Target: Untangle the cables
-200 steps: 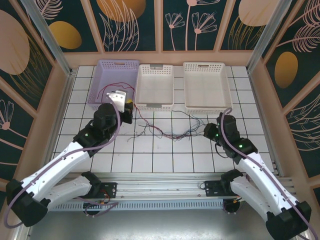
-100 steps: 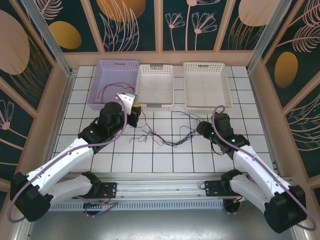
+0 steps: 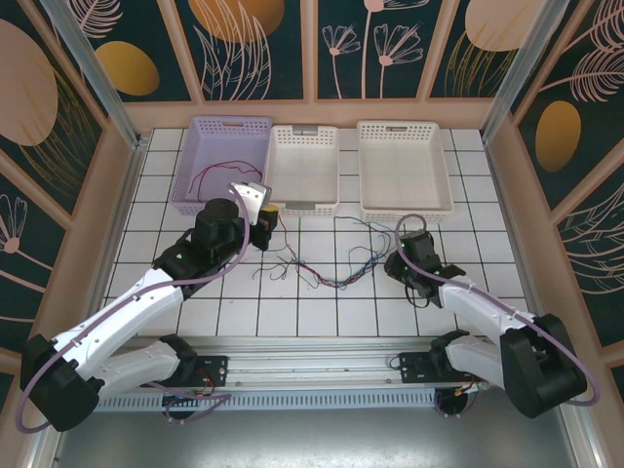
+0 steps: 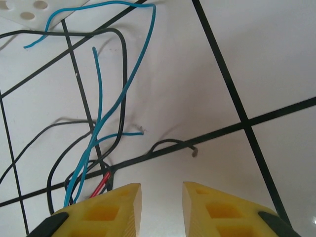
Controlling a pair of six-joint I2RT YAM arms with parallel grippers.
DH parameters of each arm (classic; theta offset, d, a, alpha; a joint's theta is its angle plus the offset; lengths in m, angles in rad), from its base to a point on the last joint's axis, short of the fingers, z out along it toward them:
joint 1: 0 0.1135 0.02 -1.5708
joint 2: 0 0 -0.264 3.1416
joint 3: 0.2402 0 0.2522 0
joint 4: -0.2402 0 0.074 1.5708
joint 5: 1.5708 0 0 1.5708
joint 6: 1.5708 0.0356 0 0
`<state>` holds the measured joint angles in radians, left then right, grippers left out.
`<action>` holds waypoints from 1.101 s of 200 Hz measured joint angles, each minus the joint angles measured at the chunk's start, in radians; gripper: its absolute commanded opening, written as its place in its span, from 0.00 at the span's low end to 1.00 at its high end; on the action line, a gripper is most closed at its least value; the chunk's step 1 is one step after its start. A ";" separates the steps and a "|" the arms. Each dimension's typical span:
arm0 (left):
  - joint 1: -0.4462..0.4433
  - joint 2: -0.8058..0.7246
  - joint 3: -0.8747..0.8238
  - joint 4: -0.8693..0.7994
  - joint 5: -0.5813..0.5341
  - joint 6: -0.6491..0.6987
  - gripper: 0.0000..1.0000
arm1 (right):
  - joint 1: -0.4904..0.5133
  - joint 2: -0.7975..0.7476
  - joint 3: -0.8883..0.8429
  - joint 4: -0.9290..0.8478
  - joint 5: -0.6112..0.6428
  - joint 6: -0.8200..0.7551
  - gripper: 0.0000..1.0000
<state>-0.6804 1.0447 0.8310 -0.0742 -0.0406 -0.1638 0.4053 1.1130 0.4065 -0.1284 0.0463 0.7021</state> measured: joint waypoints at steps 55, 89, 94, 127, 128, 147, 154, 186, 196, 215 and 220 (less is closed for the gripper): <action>0.000 0.000 0.000 0.000 0.011 0.000 0.00 | -0.005 0.114 -0.003 0.196 -0.021 -0.009 0.28; 0.000 0.005 0.000 0.000 0.019 0.000 0.00 | -0.028 0.161 -0.003 0.263 -0.022 -0.021 0.28; 0.000 0.006 0.000 0.000 0.022 0.000 0.00 | -0.034 0.170 -0.003 0.270 -0.023 -0.023 0.28; 0.000 0.006 0.000 -0.001 0.033 0.000 0.00 | -0.058 0.223 -0.003 0.313 -0.033 -0.029 0.28; 0.000 0.006 0.000 0.000 0.033 0.000 0.00 | -0.058 0.225 -0.003 0.315 -0.034 -0.029 0.28; 0.000 0.010 0.000 -0.001 0.034 0.000 0.00 | -0.060 0.245 -0.003 0.342 -0.045 -0.039 0.27; 0.000 0.011 0.000 0.000 0.034 0.000 0.00 | -0.060 0.253 -0.003 0.352 -0.048 -0.040 0.27; 0.000 0.018 0.000 -0.001 0.040 0.000 0.00 | -0.060 0.277 -0.003 0.412 -0.063 -0.044 0.26; 0.000 0.018 0.000 -0.001 0.041 0.000 0.00 | -0.060 0.285 -0.003 0.434 -0.069 -0.047 0.23; 0.000 0.019 0.000 -0.001 0.044 0.000 0.00 | -0.060 0.305 -0.002 0.462 -0.075 -0.055 0.13; 0.000 0.019 0.000 -0.001 0.044 0.000 0.00 | -0.061 0.311 -0.002 0.466 -0.076 -0.059 0.10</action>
<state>-0.6804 1.0634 0.8314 -0.0753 0.0036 -0.1638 0.3447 1.4239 0.4049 0.3378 -0.0296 0.6430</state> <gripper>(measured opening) 0.059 0.146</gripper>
